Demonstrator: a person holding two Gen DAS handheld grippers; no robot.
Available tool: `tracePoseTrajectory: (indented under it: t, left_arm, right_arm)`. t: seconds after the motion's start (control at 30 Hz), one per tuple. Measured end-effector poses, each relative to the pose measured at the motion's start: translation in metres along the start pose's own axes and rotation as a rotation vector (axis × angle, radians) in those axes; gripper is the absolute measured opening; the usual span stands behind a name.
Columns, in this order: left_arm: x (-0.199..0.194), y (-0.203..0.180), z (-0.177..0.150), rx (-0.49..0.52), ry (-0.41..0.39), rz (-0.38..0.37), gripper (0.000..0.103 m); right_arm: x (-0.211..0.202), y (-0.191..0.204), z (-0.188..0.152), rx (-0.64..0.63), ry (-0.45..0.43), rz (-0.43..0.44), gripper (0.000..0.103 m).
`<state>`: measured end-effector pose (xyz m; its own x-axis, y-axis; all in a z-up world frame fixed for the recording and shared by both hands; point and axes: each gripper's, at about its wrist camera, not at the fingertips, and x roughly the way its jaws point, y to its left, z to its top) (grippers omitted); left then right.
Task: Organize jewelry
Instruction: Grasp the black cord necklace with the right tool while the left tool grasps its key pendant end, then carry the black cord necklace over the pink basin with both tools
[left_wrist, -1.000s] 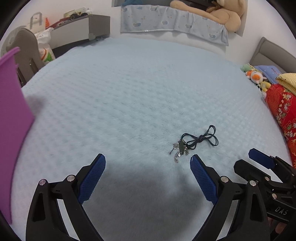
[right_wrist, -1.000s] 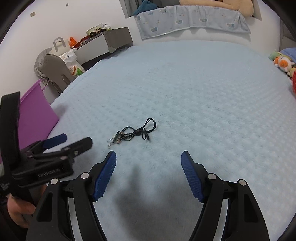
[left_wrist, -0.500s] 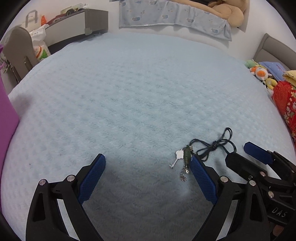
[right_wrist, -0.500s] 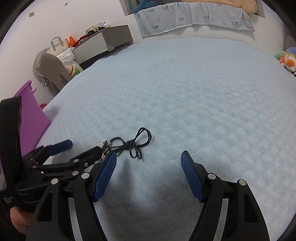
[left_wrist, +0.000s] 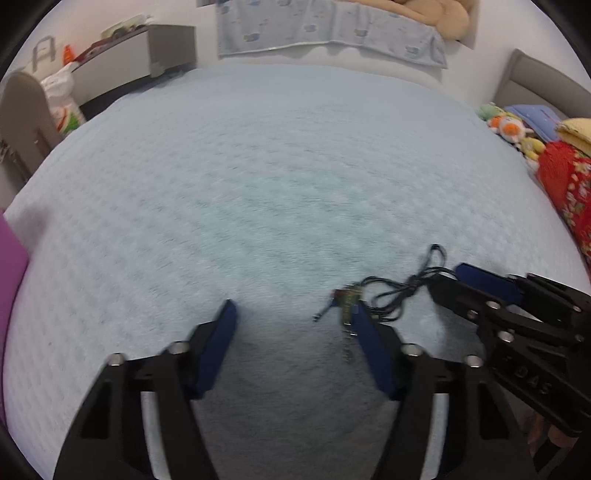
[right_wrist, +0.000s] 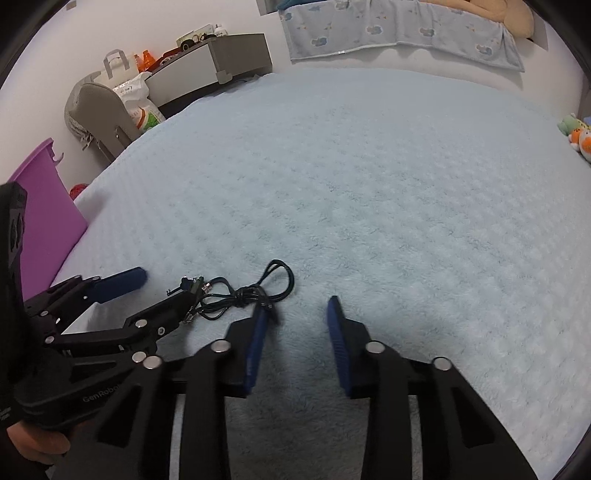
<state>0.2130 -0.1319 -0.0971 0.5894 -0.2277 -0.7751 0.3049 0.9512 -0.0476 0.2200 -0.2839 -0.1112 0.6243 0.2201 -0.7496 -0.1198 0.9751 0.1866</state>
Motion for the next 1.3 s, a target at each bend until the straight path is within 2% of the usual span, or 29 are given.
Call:
tracePoseTrajectory:
  t: [0.03,0.07,0.1,0.13,0.2,0.5,0.83,1.07,1.3]
  left_arm:
    - [0.0,-0.002,0.001,0.007,-0.003,-0.011,0.046]
    - [0.0,-0.003,0.001,0.012,-0.001,-0.036,0.032]
    - [0.0,-0.004,0.002,0.015,0.002,-0.063,0.021]
    - [0.001,-0.005,0.004,0.014,0.003,-0.072,0.02]
    - [0.001,-0.004,0.006,-0.002,0.005,-0.117,0.002]
    - [-0.01,0.0,0.002,-0.042,-0.004,-0.182,0.002]
    - [-0.042,-0.007,0.003,-0.018,-0.05,-0.198,0.002]
    - [-0.075,-0.001,0.006,-0.018,-0.099,-0.199,0.002]
    - [-0.118,0.014,0.012,-0.032,-0.163,-0.19,0.002]
  right_arm:
    - [0.001,0.002,0.001,-0.007,0.0,0.003,0.014]
    - [0.001,0.004,0.0,-0.012,0.003,0.014,0.008]
    - [0.002,0.005,0.0,-0.017,0.004,0.009,0.008]
    - [0.002,0.006,0.0,-0.02,0.001,0.006,0.008]
    - [0.002,0.004,0.0,-0.002,-0.002,0.017,0.007]
    - [-0.01,-0.004,-0.001,0.066,-0.039,0.06,0.003]
    - [-0.043,0.0,-0.007,0.085,-0.091,0.057,0.003]
    - [-0.076,0.017,0.003,0.063,-0.143,0.054,0.003]
    - [-0.113,0.052,0.016,0.009,-0.192,0.059,0.003]
